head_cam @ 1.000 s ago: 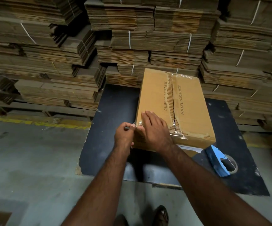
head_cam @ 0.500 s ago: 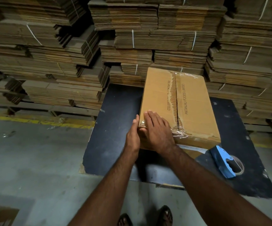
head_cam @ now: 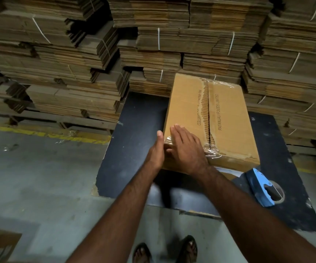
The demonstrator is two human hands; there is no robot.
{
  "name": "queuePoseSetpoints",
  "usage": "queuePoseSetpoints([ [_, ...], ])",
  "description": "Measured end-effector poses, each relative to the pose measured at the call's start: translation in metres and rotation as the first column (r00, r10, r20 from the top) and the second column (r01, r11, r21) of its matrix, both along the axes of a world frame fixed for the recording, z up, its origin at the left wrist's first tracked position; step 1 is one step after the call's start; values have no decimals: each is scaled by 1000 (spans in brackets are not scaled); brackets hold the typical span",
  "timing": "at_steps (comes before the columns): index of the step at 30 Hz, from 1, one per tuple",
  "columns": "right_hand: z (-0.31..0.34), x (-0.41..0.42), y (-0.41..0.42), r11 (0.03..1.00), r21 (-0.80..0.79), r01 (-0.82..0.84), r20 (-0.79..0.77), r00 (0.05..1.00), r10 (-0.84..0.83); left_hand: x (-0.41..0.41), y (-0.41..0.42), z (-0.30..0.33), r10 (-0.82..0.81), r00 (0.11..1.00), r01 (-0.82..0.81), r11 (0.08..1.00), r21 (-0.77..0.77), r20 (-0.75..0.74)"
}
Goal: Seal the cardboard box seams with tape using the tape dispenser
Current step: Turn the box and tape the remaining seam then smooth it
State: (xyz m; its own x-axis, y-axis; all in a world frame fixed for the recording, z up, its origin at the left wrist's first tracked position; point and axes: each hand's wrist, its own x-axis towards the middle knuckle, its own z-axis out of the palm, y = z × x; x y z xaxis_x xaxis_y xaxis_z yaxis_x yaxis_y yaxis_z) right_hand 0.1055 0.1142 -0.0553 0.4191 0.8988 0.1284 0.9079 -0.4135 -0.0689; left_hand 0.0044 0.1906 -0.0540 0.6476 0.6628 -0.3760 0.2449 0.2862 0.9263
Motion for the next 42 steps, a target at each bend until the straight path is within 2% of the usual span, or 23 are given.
queuePoseSetpoints([
  [2, 5, 8, -4, 998, 13, -54, -75, 996, 55, -4, 1, -3, -41, 999, 48, 970, 237, -35],
  [3, 6, 13, -8, 997, 31, -65, -103, 992, 68, -6, 1, -6, -65, 998, 70, 911, 407, -24],
  [5, 1, 19, -21, 995, 90, -42, -79, 996, 49, -12, 5, -14, -171, 985, 112, 727, 677, 20],
  [7, -10, 20, -34, 994, 110, 10, -20, 1000, -8, -10, 16, -30, -235, 972, 123, 535, 836, 7],
  [10, -22, 17, -40, 992, 114, 48, 44, 998, -53, -7, 32, -50, -248, 966, 128, 221, 967, -71],
  [11, -23, 19, -39, 993, 112, 40, 59, 997, -47, -8, 34, -51, -249, 963, 146, 146, 978, -106],
  [14, -22, 23, -42, 996, 87, -10, 86, 996, 2, -16, 34, -47, -269, 945, 199, 24, 980, -186],
  [18, -16, 22, -46, 992, 126, 29, -19, 999, -27, -13, 29, -32, -279, 931, 237, -36, 971, -237],
  [23, -23, 22, -45, 977, 164, 134, 12, 990, -138, 1, 25, -37, -235, 942, 248, -4, 969, -241],
  [27, -20, 22, -50, 991, 108, 72, 80, 993, -81, -7, 25, -39, -229, 919, 313, -68, 947, -320],
  [30, -10, 30, -58, 996, 83, 10, 2, 1000, -10, -2, 20, -22, -207, 904, 365, -76, 928, -373],
  [32, -7, 37, -67, 990, 122, 67, -69, 996, -58, 7, 11, -14, -213, 893, 396, -50, 917, -397],
  [34, -10, 44, -76, 983, 135, 125, -50, 992, -119, 16, 4, -13, -229, 891, 406, 21, 914, -391],
  [36, -17, 50, -79, 982, 140, 125, 0, 992, -126, 21, 2, -18, -239, 899, 386, 40, 922, -366],
  [38, -24, 51, -78, 983, 132, 127, 35, 991, -133, 20, 6, -26, -255, 903, 358, 5, 934, -345],
  [40, -26, 52, -78, 986, 114, 124, 61, 989, -132, 18, 11, -30, -264, 882, 387, -69, 920, -391],
  [42, -23, 53, -80, 992, 91, 92, 75, 992, -99, 17, 12, -28, -260, 856, 439, -90, 894, -447],
])
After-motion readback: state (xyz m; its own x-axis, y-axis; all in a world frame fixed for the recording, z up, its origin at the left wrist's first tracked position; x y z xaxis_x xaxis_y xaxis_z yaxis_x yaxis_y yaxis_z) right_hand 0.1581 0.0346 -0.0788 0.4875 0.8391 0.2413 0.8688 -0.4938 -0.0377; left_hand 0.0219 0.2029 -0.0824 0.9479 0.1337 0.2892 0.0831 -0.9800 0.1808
